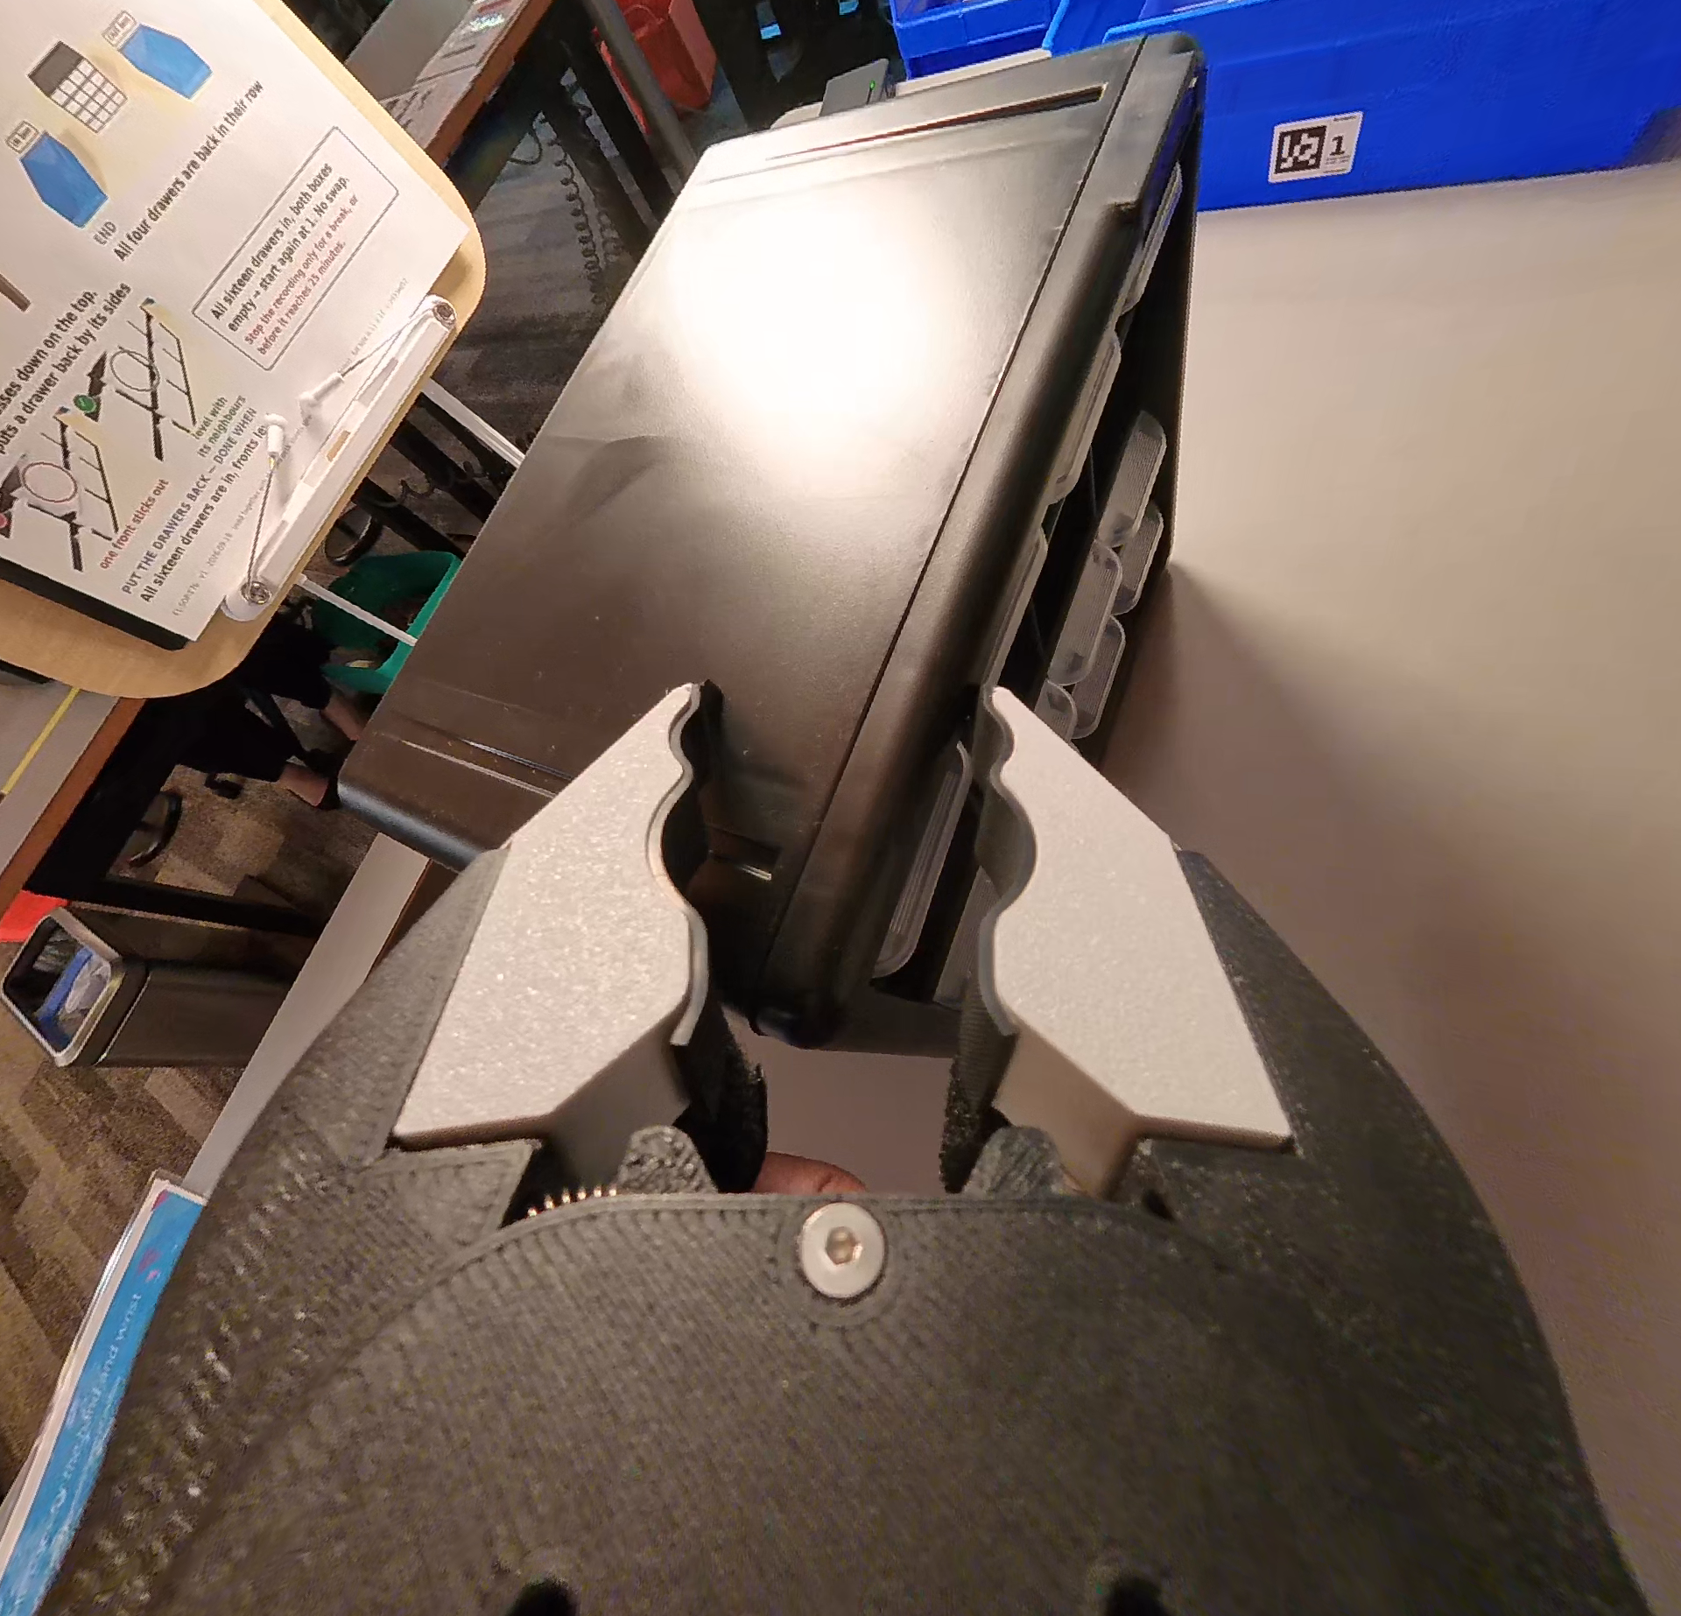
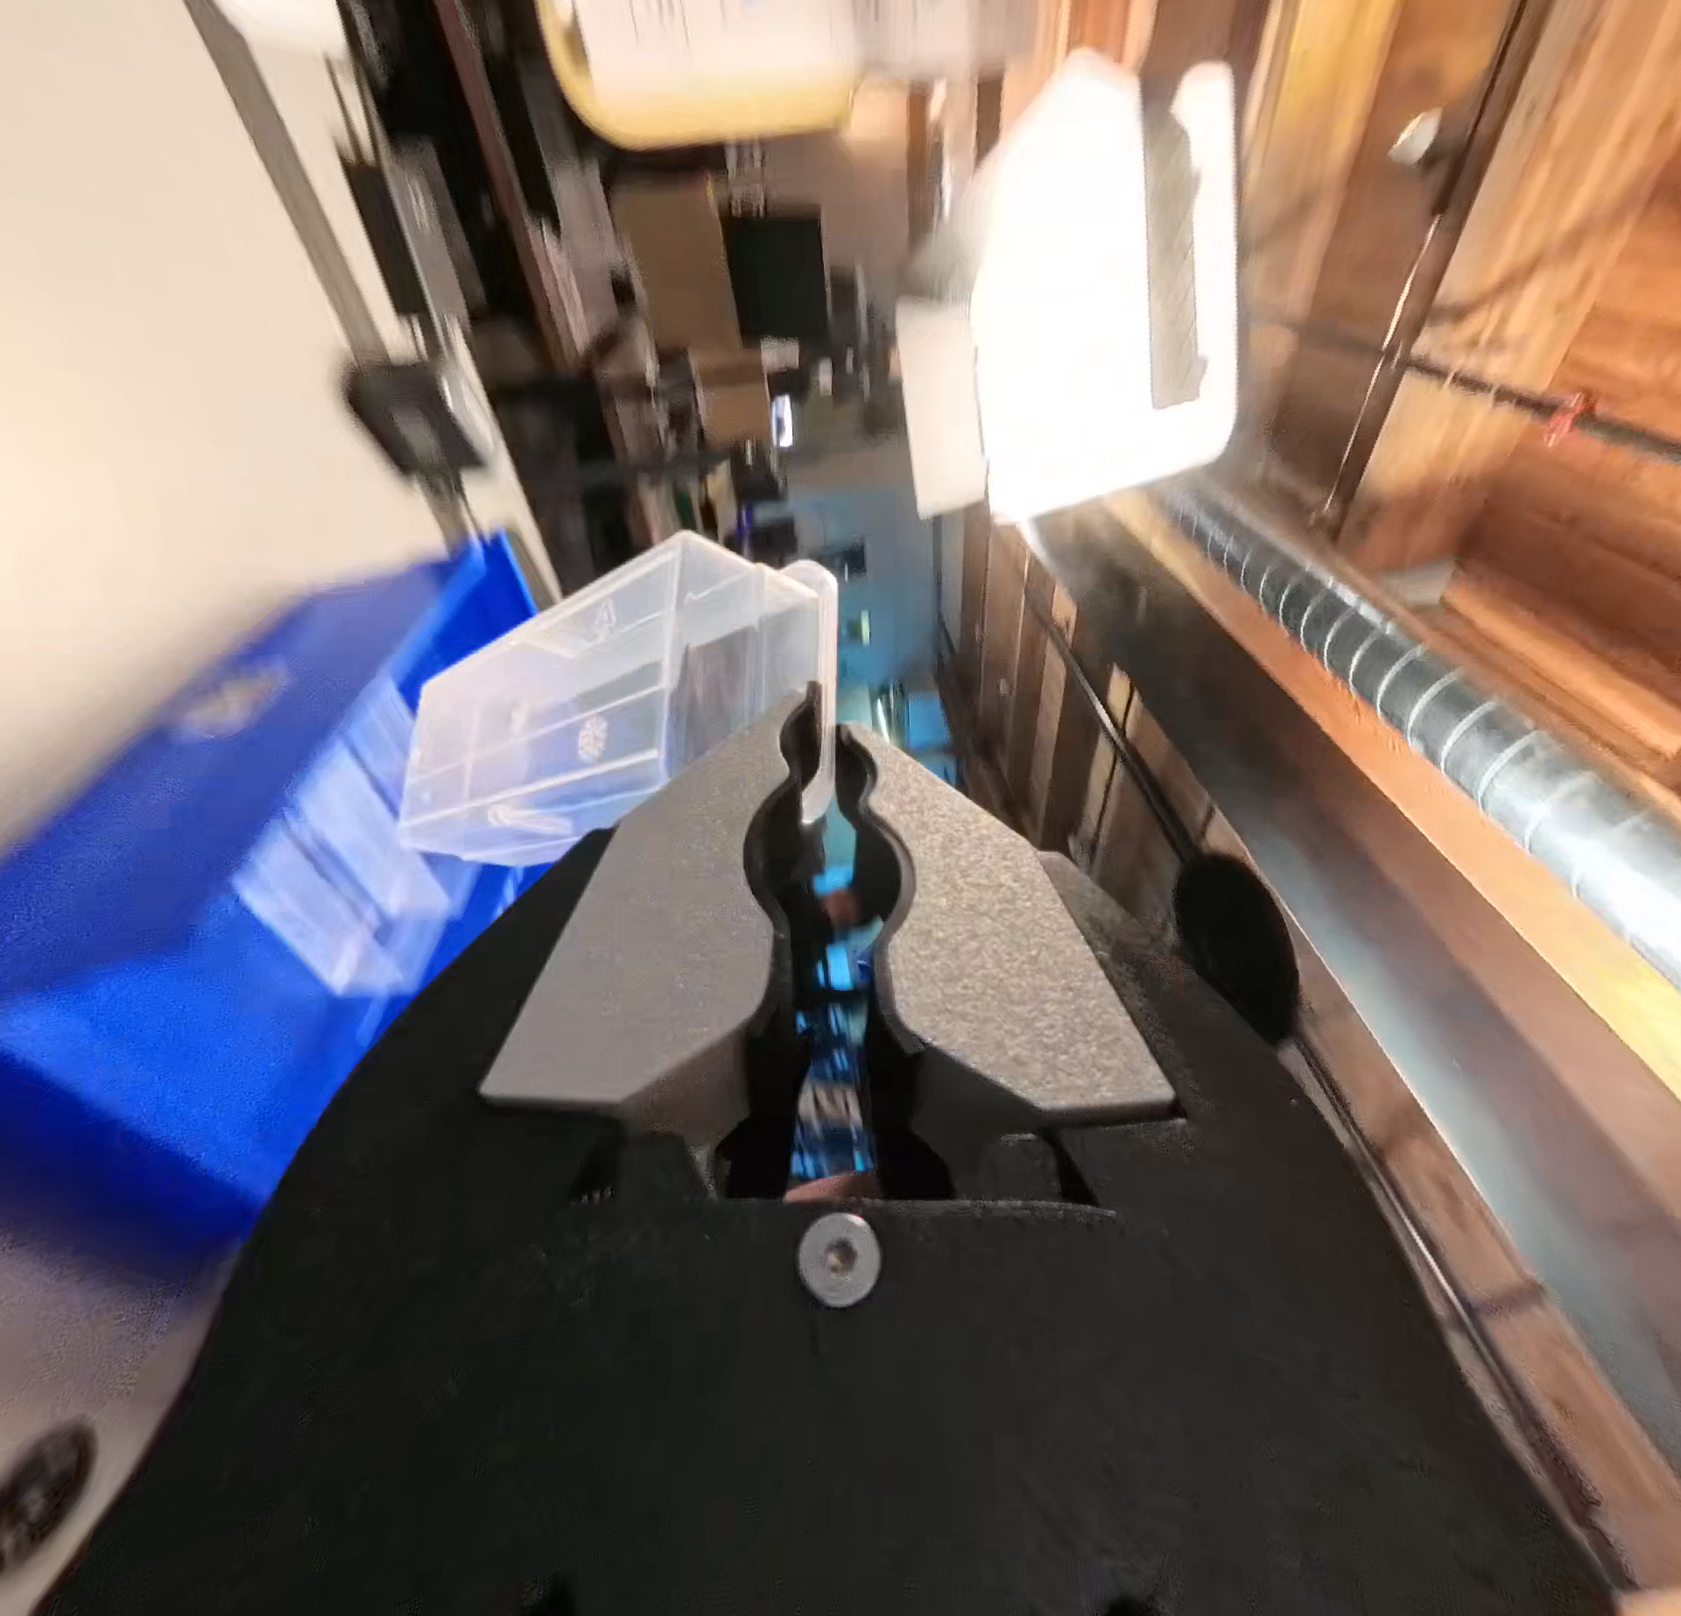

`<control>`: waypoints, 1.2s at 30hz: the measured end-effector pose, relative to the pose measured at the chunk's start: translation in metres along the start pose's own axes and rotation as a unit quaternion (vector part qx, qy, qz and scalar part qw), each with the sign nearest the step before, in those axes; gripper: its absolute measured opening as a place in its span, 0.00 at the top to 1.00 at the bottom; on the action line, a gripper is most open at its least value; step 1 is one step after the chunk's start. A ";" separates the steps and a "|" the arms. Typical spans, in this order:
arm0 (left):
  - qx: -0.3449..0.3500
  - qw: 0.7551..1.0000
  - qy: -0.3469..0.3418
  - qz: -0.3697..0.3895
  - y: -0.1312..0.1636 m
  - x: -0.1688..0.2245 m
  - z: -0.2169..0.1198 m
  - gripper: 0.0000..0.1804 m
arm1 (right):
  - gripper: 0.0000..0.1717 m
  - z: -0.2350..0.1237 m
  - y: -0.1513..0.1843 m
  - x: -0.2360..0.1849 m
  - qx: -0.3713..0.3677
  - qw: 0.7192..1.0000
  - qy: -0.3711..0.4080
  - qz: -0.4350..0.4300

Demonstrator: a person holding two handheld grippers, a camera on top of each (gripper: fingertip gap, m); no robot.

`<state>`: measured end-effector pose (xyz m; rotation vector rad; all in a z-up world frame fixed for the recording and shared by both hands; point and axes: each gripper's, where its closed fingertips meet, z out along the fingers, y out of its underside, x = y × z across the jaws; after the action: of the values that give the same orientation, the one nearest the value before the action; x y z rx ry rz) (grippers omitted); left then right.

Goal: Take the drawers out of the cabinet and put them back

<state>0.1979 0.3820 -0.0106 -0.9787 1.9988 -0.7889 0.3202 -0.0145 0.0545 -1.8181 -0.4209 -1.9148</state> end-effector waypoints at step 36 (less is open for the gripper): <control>-0.001 1.000 -0.009 0.021 -0.002 0.003 -0.003 0.71 | 0.70 0.034 0.115 -0.153 -0.095 0.861 -0.208 0.455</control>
<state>0.1952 0.3790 -0.0082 -0.9400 1.9978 -0.7527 0.4124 -0.0758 -0.1056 -2.0182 0.4676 -0.9286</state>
